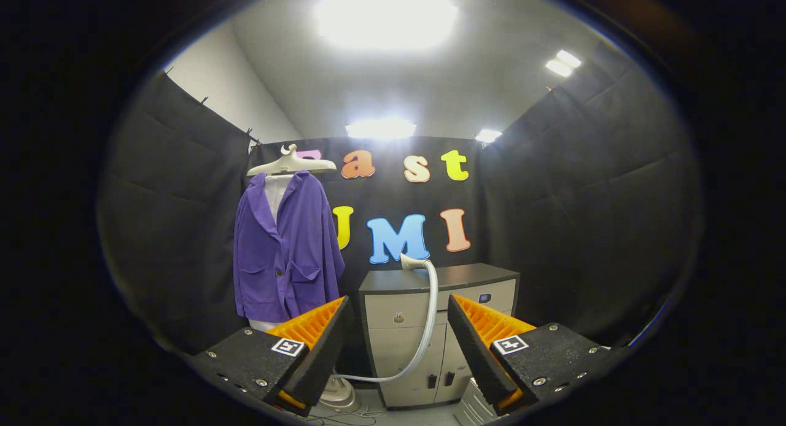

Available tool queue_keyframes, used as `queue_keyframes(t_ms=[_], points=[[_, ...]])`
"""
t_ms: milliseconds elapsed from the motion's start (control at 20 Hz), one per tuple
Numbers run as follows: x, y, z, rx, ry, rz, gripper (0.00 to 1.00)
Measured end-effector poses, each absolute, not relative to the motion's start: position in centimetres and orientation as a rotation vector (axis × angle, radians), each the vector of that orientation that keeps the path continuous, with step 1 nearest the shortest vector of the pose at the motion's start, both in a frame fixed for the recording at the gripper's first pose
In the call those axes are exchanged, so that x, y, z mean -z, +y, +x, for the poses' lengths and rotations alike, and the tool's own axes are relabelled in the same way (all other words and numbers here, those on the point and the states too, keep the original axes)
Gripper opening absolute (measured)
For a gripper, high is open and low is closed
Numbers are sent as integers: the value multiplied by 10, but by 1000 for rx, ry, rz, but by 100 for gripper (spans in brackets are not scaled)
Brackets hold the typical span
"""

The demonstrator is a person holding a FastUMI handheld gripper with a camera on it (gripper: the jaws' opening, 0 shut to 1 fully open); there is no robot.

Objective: Iron the clothes twice with a garment steamer, once on the left side and once on the right side.

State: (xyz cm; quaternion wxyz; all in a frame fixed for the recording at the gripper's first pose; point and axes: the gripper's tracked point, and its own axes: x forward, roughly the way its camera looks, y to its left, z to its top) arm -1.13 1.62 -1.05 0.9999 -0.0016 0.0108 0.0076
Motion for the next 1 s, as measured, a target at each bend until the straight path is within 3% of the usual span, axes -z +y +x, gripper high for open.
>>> queue_keyframes(t_ms=[450, 1000], points=[[-6, 17, 17, -45, 1, 11, 95], [-47, -10, 137, -100, -51, 70, 95]])
